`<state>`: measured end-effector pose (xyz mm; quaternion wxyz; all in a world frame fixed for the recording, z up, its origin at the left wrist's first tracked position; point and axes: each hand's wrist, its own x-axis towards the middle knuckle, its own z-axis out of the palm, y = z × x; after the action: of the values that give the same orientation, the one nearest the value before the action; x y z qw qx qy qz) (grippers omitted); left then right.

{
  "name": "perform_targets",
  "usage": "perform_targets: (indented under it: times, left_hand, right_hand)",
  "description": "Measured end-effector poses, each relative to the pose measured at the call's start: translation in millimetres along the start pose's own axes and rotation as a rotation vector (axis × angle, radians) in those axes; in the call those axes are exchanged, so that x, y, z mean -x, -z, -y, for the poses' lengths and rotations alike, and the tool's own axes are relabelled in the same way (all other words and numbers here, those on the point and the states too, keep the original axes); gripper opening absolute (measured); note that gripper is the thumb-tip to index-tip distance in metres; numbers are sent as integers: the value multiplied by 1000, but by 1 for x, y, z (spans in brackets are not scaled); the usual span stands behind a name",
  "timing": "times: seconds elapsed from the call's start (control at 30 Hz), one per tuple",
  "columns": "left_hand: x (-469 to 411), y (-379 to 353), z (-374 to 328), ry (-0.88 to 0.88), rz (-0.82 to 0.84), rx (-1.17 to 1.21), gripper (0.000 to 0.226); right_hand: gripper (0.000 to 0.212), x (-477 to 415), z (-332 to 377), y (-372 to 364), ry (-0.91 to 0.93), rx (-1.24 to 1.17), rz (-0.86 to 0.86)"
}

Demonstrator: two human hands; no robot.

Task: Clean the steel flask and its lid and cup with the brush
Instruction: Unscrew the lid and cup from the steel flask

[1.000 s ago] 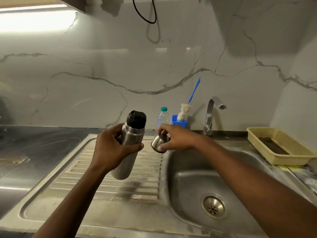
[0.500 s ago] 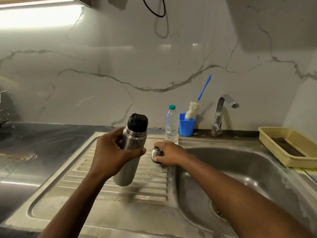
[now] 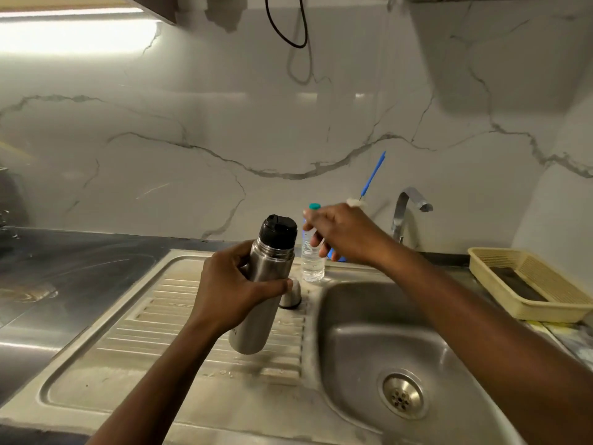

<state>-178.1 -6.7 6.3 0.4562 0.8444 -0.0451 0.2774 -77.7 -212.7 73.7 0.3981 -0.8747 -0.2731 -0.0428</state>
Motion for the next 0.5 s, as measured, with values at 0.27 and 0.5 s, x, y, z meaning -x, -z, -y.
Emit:
perform_targets:
  times: [0.27, 0.5]
  left_hand:
    - [4, -56, -27, -46, 17, -10, 60]
    - [5, -91, -49, -57, 50, 59, 54]
  right_hand:
    - [75, 45, 53, 39, 39, 611, -10]
    - [54, 53, 24, 66, 149, 729, -45]
